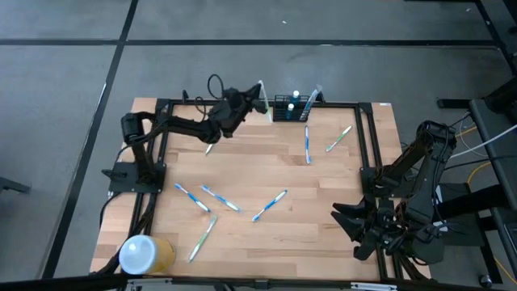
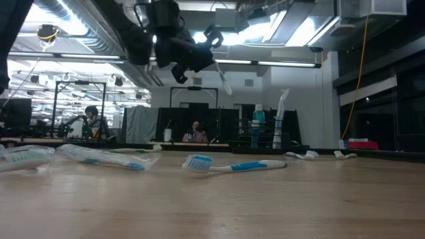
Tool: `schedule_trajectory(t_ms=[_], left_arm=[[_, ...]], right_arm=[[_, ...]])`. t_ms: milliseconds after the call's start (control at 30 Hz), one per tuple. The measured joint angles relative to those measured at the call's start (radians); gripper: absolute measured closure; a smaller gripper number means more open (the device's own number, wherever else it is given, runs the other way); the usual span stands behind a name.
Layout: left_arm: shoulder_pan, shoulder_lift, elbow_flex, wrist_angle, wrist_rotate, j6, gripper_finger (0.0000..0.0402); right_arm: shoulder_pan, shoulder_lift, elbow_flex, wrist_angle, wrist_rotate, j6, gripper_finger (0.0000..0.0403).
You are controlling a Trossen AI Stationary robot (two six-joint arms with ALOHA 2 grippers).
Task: Pick & Place toothbrushing station
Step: Put the green toothbrush into the black organizer
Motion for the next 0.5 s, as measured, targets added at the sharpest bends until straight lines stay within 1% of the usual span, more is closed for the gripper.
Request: schedule_trajectory(t_ms=[100,233,300,400,500], left_arm=[[0.017,0.066,0.094,0.050,0.044,0.124,0.0399],[0.052,0.155,0.233,0.006,0.136,0.221,0.0399],[0.071,0.193,0.292,-0.030,0.158,0.266,0.0399],[0.102,0.221,0.338,-0.053,0.160,0.322,0.0399],[0.147,0.243,0.359,-0.026,0.188,0.292,0.0399]], right_arm=[[0.001,0.000,0.000,0.001,0.007,0.000,0.0249],[0.005,0.000,0.000,0.015,0.007,0.000,0.0249],[0.006,0.000,0.000,0.022,0.007,0.000,0.0249],[0.006,0.000,0.000,0.030,0.007,0.001,0.0249],[0.006,0.000,0.000,0.033,0.007,0.001,0.0249]])
